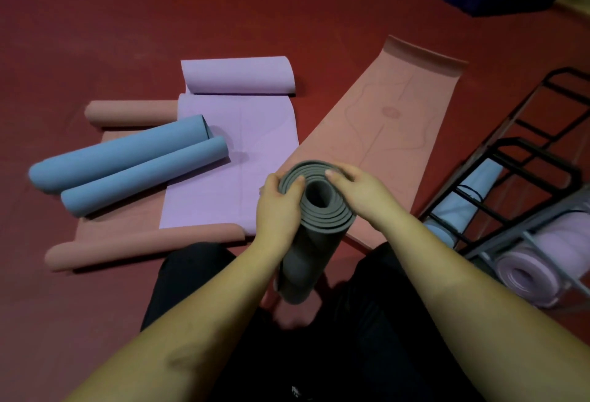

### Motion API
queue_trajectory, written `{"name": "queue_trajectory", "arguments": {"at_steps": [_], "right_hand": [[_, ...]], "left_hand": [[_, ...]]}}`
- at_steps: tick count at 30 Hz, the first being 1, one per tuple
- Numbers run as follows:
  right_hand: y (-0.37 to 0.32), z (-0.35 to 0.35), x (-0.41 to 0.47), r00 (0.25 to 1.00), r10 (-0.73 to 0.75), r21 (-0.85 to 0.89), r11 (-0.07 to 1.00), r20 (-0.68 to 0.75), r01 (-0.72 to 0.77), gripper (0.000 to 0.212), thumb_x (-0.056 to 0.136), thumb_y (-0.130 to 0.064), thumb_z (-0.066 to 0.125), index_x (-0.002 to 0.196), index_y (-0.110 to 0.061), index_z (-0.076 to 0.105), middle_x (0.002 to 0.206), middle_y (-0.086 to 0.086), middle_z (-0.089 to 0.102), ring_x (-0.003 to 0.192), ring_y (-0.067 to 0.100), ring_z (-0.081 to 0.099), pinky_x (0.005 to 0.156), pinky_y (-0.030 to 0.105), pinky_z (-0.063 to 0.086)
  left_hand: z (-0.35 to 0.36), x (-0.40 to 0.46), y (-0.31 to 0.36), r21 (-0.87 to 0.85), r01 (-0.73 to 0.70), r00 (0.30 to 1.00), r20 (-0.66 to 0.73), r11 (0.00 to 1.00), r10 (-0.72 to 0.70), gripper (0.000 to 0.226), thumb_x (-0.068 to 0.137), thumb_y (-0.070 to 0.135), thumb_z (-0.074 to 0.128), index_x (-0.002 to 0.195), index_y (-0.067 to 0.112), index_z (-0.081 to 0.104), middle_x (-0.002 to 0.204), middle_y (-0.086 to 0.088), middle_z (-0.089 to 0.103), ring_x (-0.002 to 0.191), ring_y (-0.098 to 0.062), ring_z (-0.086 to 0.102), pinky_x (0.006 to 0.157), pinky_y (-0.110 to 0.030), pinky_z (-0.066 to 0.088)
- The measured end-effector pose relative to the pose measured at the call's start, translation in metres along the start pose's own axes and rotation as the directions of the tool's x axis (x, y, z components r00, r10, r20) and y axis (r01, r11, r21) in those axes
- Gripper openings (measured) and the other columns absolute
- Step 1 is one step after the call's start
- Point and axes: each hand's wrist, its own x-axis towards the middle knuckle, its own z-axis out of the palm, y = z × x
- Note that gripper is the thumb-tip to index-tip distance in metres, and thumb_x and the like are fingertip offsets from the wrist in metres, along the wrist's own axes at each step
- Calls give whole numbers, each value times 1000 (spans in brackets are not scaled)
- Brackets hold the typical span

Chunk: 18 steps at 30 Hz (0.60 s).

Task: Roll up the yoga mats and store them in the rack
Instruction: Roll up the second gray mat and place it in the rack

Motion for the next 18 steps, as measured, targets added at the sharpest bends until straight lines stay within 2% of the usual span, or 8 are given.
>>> {"name": "queue_trajectory", "arguments": {"at_steps": [2,4,7,9,11,13,16,18], "right_hand": [[3,0,1,990,62,133,988,127,-79,47,86,-41,72,127,-30,54,114,-10,68,103,6,65,93,25,50],[7,-1,7,983,98,182,975,152,-126,56,81,-31,79,130,-27,51,111,-5,70,101,10,68,93,31,54],[13,-6,18,988,152,164,975,10,-151,55,77,-19,77,127,-25,56,105,0,72,96,17,70,91,40,56],[18,-15,25,981,187,222,960,-56,-170,46,74,-20,74,118,-25,61,102,4,73,94,22,71,89,45,57],[22,-27,30,971,217,279,943,-96,-183,36,78,-17,72,112,-24,63,102,8,73,90,24,72,85,44,57],[31,-44,38,957,255,327,924,-135,-200,30,84,-13,69,112,-22,63,99,8,73,82,20,71,75,36,57],[47,-66,50,926,333,411,880,-178,-238,32,87,-13,67,118,-18,63,100,11,73,81,23,69,72,36,53],[62,-81,59,899,382,469,847,-212,-250,30,87,-14,66,116,-18,64,100,12,73,82,23,68,73,37,52]], "left_hand": [[2,0,-1,-16,1,1000,-12,1000,-1,17,93,36,62,100,21,58,100,0,67,95,-18,64,78,-31,45],[5,1,0,-60,13,1000,3,998,-13,16,95,33,59,103,19,58,95,5,67,95,-19,63,80,-31,44],[15,5,10,-98,36,997,71,995,-29,22,100,35,48,110,18,57,96,8,64,100,-19,59,82,-31,39],[25,10,7,-116,-17,987,156,993,35,29,104,38,41,121,21,55,110,8,62,107,-14,55,87,-26,36],[35,16,-9,-83,-137,947,281,987,155,52,99,50,43,141,20,43,137,4,54,123,-10,49,98,-23,35],[49,25,-29,7,-178,894,418,984,159,90,81,66,52,154,20,24,154,1,37,139,-14,38,110,-31,33],[73,33,-51,198,-228,850,517,953,96,126,63,61,76,158,23,3,163,-1,15,148,-17,18,116,-35,26],[96,39,-61,289,-311,836,536,905,117,139,58,55,88,158,20,-4,165,-1,5,151,-18,9,120,-41,21]]}}
